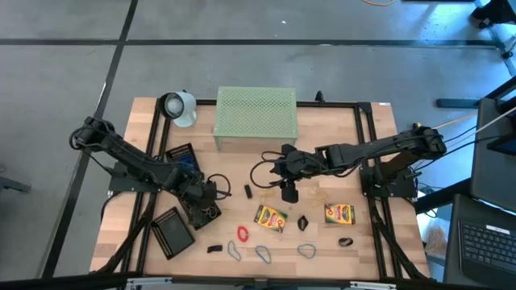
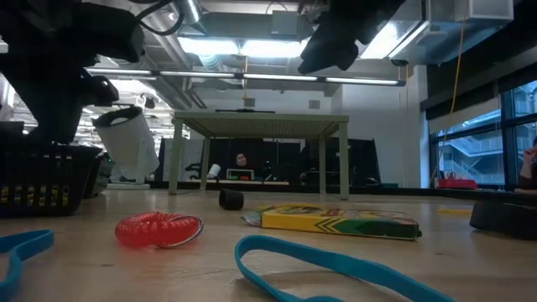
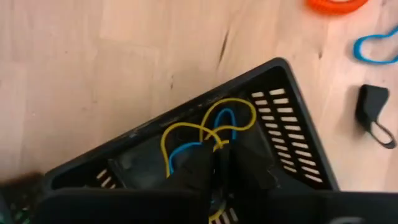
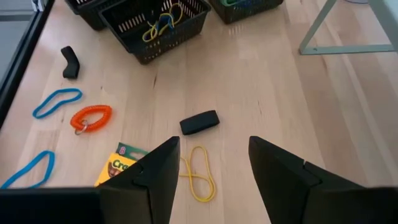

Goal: Pick & Place Office Desk Supplies
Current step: Put the black rubber band into the middle black bin

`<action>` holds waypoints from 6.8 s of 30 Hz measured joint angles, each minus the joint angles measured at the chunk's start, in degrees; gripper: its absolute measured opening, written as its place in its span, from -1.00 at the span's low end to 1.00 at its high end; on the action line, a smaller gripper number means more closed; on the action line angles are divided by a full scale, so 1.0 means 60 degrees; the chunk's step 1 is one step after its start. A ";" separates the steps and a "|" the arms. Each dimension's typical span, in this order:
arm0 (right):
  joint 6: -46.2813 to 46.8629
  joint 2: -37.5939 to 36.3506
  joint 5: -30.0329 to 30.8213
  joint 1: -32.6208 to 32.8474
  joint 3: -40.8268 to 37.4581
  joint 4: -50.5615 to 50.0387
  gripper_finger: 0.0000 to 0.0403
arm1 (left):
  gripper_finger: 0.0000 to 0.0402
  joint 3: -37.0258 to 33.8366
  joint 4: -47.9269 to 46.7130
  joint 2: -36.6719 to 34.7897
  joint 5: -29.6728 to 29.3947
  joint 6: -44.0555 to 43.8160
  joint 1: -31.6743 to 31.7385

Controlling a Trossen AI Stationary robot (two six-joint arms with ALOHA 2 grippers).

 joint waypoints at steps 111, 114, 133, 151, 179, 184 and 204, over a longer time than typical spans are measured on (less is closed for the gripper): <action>-0.1209 0.5389 -0.0427 -0.1261 0.1233 0.5280 -0.98 | -0.44 0.0036 0.0611 0.0004 -0.5156 -0.1040 -0.0172; -0.0270 0.5184 -0.0391 -0.1055 0.1229 0.5210 -0.98 | -0.34 0.0036 0.0995 -0.0026 -0.4874 -0.0968 -0.0300; -0.1011 0.3380 0.1627 0.1290 0.1233 0.5108 -0.96 | 0.03 0.0102 0.5741 -0.0044 -0.4810 0.1005 -0.0921; -0.0994 0.3398 0.3107 0.1991 0.1233 0.5584 -0.96 | -0.75 0.0084 0.6067 -0.0047 -0.5980 0.1627 -0.1385; 0.0289 0.2007 0.0922 0.1701 0.1233 0.4060 -0.04 | -0.97 0.0069 0.5702 -0.0055 -0.5510 0.1230 -0.1831; 0.1050 0.1198 0.0925 0.1786 0.1233 0.2567 0.07 | -0.97 0.0073 0.4584 -0.0055 -0.4144 -0.0264 -0.1962; 0.2906 0.1154 0.1687 0.2426 0.1229 -0.0154 -0.05 | -0.95 0.0073 -0.1521 -0.0055 -0.2118 -0.4592 -0.2564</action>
